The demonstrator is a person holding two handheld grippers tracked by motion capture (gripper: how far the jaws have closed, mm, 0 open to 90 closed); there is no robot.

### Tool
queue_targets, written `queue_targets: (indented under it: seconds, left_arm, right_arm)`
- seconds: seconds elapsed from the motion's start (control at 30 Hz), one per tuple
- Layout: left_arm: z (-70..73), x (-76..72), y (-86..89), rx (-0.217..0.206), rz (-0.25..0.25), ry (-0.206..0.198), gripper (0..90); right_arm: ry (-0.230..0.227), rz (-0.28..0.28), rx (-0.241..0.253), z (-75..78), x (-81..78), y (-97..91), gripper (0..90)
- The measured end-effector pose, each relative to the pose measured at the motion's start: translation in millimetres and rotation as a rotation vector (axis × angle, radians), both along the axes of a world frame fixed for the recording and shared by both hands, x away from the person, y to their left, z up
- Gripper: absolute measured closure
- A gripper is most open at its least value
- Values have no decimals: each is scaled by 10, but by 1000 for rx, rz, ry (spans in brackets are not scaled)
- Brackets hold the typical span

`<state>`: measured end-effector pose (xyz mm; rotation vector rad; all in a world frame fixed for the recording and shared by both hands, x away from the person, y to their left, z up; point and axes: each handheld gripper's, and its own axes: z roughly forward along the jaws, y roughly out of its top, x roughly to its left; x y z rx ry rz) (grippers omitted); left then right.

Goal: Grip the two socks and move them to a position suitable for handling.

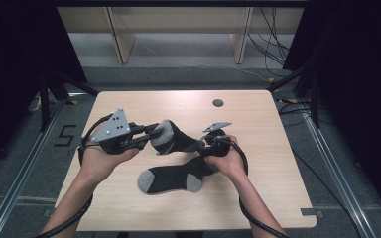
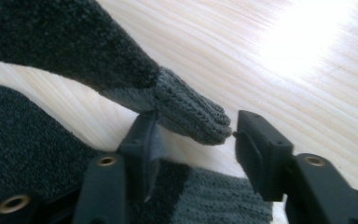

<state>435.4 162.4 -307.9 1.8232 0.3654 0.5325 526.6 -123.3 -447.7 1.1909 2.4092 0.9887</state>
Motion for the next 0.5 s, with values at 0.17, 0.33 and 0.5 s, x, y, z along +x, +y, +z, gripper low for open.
queue_targets:
  seconds: [0.17, 0.33, 0.5]
  left_arm:
    - [18, -7, -5, 4, -7, -4, 821]
    - [37, -12, 13, -8, -9, -4, 821]
    - [39, -14, 16, -8, -10, -3, 821]
  right_arm:
    - [-13, 31, -11, -9, 54, 51, 450]
    - [-18, 70, -19, -48, 81, 108, 531]
    - [-41, 120, -27, -98, 101, 182, 669]
